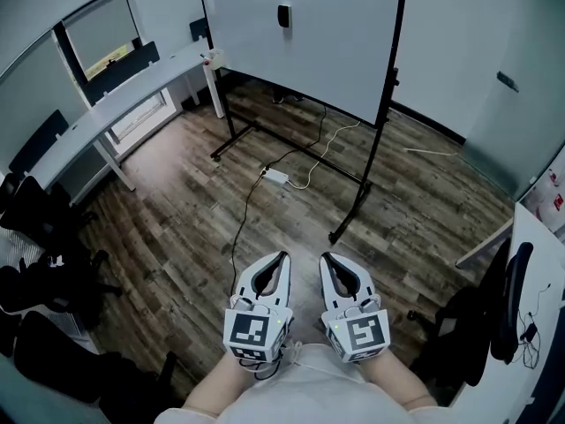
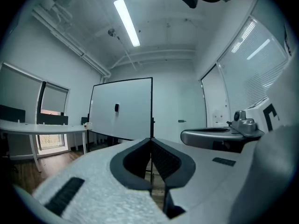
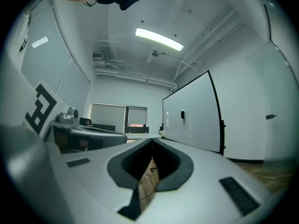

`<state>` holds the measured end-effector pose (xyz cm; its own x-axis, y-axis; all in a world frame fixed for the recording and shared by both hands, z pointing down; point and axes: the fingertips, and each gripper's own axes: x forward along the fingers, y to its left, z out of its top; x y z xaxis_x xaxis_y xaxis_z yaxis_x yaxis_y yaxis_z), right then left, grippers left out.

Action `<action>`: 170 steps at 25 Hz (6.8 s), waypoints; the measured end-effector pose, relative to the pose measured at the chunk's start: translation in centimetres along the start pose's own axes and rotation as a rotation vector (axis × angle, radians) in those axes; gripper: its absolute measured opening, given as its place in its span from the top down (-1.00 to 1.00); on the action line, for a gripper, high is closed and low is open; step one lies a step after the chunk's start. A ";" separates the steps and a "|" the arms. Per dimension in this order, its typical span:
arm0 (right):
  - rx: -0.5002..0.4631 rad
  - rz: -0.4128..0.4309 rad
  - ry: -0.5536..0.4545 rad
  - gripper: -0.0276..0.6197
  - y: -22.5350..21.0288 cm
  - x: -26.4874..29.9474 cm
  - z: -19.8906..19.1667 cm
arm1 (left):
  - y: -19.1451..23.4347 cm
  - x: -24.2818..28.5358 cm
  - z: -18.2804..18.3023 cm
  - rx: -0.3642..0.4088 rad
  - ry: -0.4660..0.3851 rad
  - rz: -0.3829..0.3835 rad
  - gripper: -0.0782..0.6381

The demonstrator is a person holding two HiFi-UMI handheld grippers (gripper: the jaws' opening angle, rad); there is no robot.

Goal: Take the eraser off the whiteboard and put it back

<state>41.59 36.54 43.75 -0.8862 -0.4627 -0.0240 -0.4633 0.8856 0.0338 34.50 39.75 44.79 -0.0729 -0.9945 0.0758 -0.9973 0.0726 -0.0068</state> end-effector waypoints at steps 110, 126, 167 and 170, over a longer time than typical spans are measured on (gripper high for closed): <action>0.010 -0.644 0.014 0.83 -38.4 72.2 1.7 | 43.1 82.0 22.7 0.082 -0.235 -0.412 -0.10; 0.018 -0.641 0.041 0.83 -39.4 71.1 0.7 | 44.0 83.1 23.0 0.072 -0.284 -0.294 0.01; 0.060 -0.680 0.055 0.83 -38.1 70.3 -1.5 | 44.4 73.4 6.8 0.051 -0.026 -0.440 0.04; 0.063 -0.678 0.059 0.83 -38.1 70.2 -1.7 | 44.0 73.3 6.7 0.049 -0.024 -0.449 0.04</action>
<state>-3.04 -29.73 42.44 -0.3995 -0.9161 0.0352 -0.9167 0.3987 -0.0273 -14.74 -30.45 43.38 0.3673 -0.9282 0.0590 -0.9290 -0.3692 -0.0256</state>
